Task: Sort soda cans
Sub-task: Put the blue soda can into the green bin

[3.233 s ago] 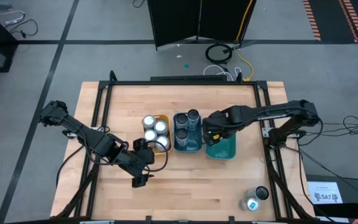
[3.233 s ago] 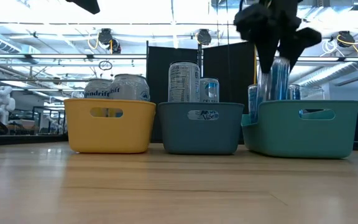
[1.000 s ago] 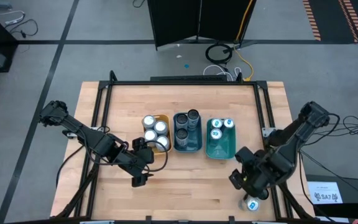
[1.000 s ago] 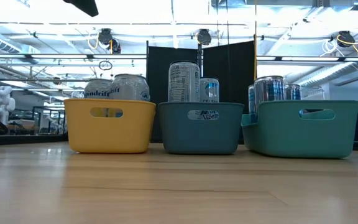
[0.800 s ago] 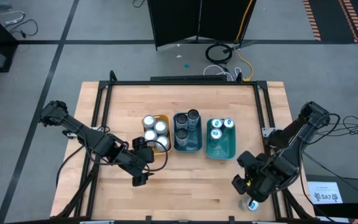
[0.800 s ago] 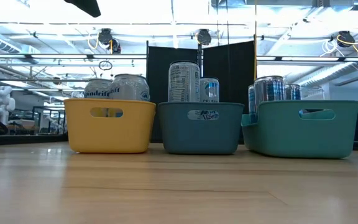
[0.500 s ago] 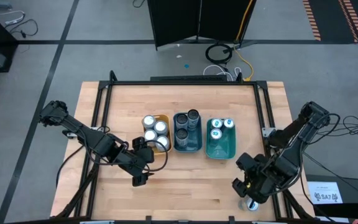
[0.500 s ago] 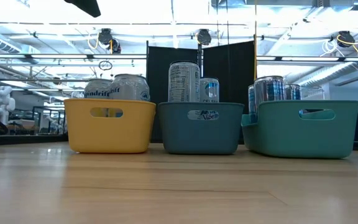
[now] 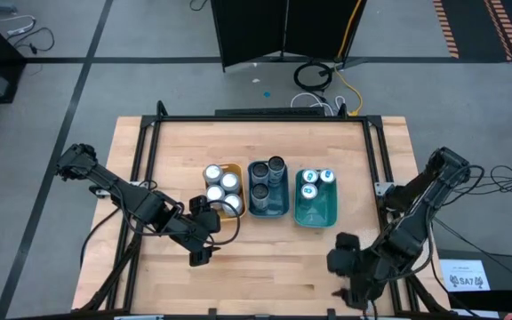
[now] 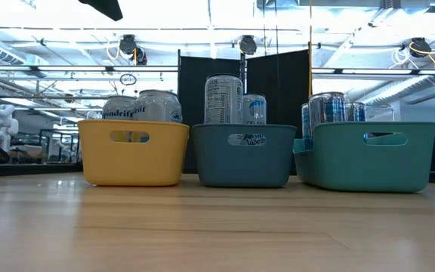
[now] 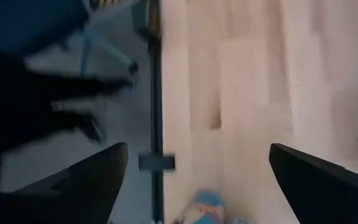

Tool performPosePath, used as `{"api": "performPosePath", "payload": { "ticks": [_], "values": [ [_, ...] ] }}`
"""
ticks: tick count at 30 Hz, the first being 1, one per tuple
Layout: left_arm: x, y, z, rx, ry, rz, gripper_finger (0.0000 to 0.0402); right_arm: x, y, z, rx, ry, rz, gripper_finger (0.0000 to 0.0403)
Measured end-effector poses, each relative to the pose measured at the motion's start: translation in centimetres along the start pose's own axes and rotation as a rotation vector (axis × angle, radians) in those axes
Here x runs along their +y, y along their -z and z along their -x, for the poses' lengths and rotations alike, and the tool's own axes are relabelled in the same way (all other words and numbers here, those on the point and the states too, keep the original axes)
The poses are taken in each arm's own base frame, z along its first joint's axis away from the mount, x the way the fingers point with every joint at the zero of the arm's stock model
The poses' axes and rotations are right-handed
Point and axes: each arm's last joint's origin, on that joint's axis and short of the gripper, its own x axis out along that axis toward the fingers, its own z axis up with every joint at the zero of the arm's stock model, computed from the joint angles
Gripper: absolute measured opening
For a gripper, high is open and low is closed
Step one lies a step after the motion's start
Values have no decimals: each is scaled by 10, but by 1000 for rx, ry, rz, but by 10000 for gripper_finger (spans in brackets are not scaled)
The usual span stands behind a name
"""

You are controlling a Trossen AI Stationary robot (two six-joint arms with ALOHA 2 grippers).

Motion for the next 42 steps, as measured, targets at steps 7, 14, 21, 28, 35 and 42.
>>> {"api": "performPosePath", "payload": {
  "ticks": [7, 14, 21, 28, 35, 42],
  "values": [
    [0, 0, 0, -1, 0, 0, 400, 13, 22, -38, 210, 26, 200, 382],
    [0, 0, 0, -1, 0, 0, 400, 31, 43, -58, 389, 160, 390, 382],
    [0, 0, 0, -1, 1, 0, 400, 44, 55, -64, 445, 193, 520, 382],
    [0, 0, 0, -2, 1, 0, 400, 42, 59, -64, 415, 258, 557, 382],
    [0, -1, 0, -6, 4, 2, 400, 43, 65, -77, 500, 251, 554, 380],
    [0, -1, 0, -6, 4, 2, 400, 42, 67, -80, 537, 254, 520, 378]
  ]
}}
